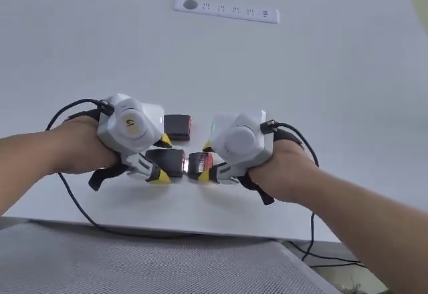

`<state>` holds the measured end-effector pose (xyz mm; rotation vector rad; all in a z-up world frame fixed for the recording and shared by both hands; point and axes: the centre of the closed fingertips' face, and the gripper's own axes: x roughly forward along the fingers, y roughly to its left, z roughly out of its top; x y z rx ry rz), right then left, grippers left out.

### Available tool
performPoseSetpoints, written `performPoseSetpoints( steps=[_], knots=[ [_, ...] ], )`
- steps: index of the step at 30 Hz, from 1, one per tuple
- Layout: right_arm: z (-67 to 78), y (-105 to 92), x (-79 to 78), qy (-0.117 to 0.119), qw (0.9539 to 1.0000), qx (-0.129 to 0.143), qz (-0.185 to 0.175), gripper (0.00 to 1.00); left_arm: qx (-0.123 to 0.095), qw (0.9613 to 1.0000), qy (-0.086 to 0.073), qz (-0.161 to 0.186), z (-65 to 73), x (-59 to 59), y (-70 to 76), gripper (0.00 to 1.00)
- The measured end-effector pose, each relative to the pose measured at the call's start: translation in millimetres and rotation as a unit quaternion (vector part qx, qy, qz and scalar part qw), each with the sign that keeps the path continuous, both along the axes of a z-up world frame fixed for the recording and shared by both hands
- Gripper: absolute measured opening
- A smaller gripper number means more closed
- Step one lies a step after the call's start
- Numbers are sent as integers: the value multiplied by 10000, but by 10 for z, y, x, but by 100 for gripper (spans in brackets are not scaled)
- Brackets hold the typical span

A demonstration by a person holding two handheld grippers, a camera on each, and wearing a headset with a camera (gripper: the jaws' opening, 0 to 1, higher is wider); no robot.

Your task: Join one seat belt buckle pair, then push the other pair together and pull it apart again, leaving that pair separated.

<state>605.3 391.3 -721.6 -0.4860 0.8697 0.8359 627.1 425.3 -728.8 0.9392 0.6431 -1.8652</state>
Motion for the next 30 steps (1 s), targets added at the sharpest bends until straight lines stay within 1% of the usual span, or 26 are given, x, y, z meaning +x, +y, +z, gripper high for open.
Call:
performPoseSetpoints(
  steps=[2,4,7,9,12,14,15,17,19,21,22,23,25,28,29,30],
  knots=[
    [25,6,-7,2,10000,20,-4,30,-29,10000,1,-1,37,-12,9,46],
    [61,20,-13,-12,10000,55,8,30,-54,10000,-31,-29,61,-15,9,46],
    [116,12,-15,-53,10000,49,25,31,-125,9999,-26,-58,139,-16,-8,47],
    [153,2,-4,-102,9999,51,26,31,-169,9998,-62,-58,182,7,-29,47],
    [218,-30,21,-149,9998,97,-35,30,-269,9996,-68,12,261,61,-85,46],
    [239,-61,33,-182,9998,82,-44,30,-294,9995,-70,40,261,95,-109,46],
    [244,-78,38,-191,9998,68,-42,30,-307,9995,-109,21,266,111,-122,46],
    [271,-136,65,-226,9997,56,-87,30,-312,9994,-135,52,273,154,-146,47],
    [293,-210,97,-265,9995,44,-152,30,-324,9993,-117,130,285,196,-167,48],
    [300,-272,116,-270,9994,12,-207,29,-348,9988,-144,301,304,263,-206,49],
    [296,-309,121,-298,9994,-72,-183,29,-358,9988,-137,307,314,273,-216,49],
    [293,-335,126,-304,9993,-97,-180,29,-366,9988,-142,300,314,278,-221,49],
    [289,-426,146,-290,9992,-100,-248,29,-346,9989,-166,284,308,313,-244,49],
    [271,-541,167,-270,9989,-123,-356,29,-372,9987,-189,277,319,351,-285,48],
    [255,-593,173,-266,9988,-150,-393,29,-363,9986,-279,277,310,385,-305,49],
    [243,-628,174,-261,9986,-167,-425,29,-359,9985,-318,272,305,402,-318,50]
  ],
)
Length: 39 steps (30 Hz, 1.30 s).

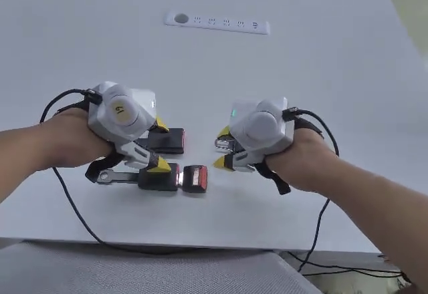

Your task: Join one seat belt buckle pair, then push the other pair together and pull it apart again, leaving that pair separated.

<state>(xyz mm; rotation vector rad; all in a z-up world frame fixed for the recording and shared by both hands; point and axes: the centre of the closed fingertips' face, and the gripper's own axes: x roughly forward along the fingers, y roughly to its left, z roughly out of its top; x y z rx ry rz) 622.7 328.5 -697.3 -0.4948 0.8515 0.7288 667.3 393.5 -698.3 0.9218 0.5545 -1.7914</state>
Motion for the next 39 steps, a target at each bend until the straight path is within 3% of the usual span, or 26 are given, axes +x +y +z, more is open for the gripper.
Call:
performPoseSetpoints(
  steps=[5,8,13,16,24,35,39],
  knots=[
    [-34,-173,2,46,9999,-73,-92,29,29,10000,27,-48,-14,39,-63,49],
    [-69,-296,-6,90,9997,-200,-129,29,19,10000,42,-22,-46,120,-97,49],
    [-119,-415,-37,151,9993,-308,-158,30,68,10000,52,13,-112,197,-76,49],
    [-145,-500,-74,184,9987,-476,-90,29,201,9997,-67,-157,-163,185,-33,48],
    [-195,-574,-53,283,9983,-505,-60,30,195,9997,-26,-175,-195,243,-133,48],
    [-303,-590,-69,373,9982,-475,25,29,444,9983,-69,-370,-350,272,-73,45],
    [-346,-603,-53,384,9980,-504,59,30,513,9979,26,-384,-378,273,-72,41]
  ],
)
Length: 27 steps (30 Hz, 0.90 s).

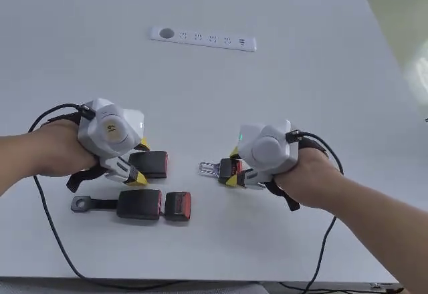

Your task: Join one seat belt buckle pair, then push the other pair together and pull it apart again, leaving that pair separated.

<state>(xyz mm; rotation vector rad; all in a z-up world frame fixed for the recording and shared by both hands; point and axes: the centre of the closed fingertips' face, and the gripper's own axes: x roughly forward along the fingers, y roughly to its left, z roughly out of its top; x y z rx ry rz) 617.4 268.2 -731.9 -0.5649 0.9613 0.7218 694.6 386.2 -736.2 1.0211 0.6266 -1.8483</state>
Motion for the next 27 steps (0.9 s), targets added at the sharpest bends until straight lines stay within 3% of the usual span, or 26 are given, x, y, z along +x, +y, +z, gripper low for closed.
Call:
performPoseSetpoints(
  steps=[12,27],
  knots=[
    [-46,0,-4,72,9998,19,187,31,19,9997,62,-241,-33,-19,-19,35],
    [-56,23,-1,90,9995,54,296,30,72,9990,5,-431,-36,-23,-16,35]
  ],
)
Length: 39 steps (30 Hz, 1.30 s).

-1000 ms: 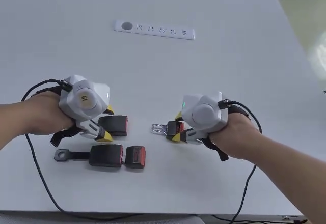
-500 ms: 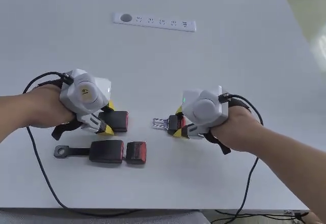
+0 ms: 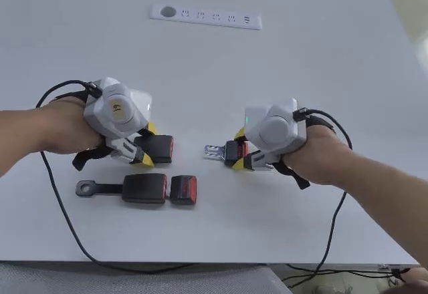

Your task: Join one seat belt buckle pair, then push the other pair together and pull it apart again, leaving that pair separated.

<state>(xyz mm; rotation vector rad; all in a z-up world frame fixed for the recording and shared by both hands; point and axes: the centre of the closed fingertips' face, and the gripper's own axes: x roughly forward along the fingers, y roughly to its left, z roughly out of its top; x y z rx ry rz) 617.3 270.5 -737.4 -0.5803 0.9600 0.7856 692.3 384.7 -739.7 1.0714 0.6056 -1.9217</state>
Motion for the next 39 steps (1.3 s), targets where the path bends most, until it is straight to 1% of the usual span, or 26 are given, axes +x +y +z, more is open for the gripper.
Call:
performPoseSetpoints(
  steps=[3,10,15,21,27,32,39],
  knots=[
    [2,50,19,-4,10000,12,23,30,12,10000,-10,-3,1,1,0,35],
    [5,227,134,-88,9999,80,79,30,98,9999,-48,-62,-3,5,-9,35],
    [14,370,209,-130,9997,175,130,30,115,9999,-70,-51,0,1,-5,35],
    [14,471,283,-174,9995,227,145,30,118,9999,-87,-15,2,2,-1,35],
    [9,527,349,-189,9995,190,157,30,155,9998,-102,-8,-1,3,-1,35],
    [15,558,364,-198,9995,117,233,30,178,9998,-118,-4,-2,4,-3,35],
    [18,595,384,-210,9992,177,291,30,200,9997,-131,-2,-4,7,-7,35]
  ],
)
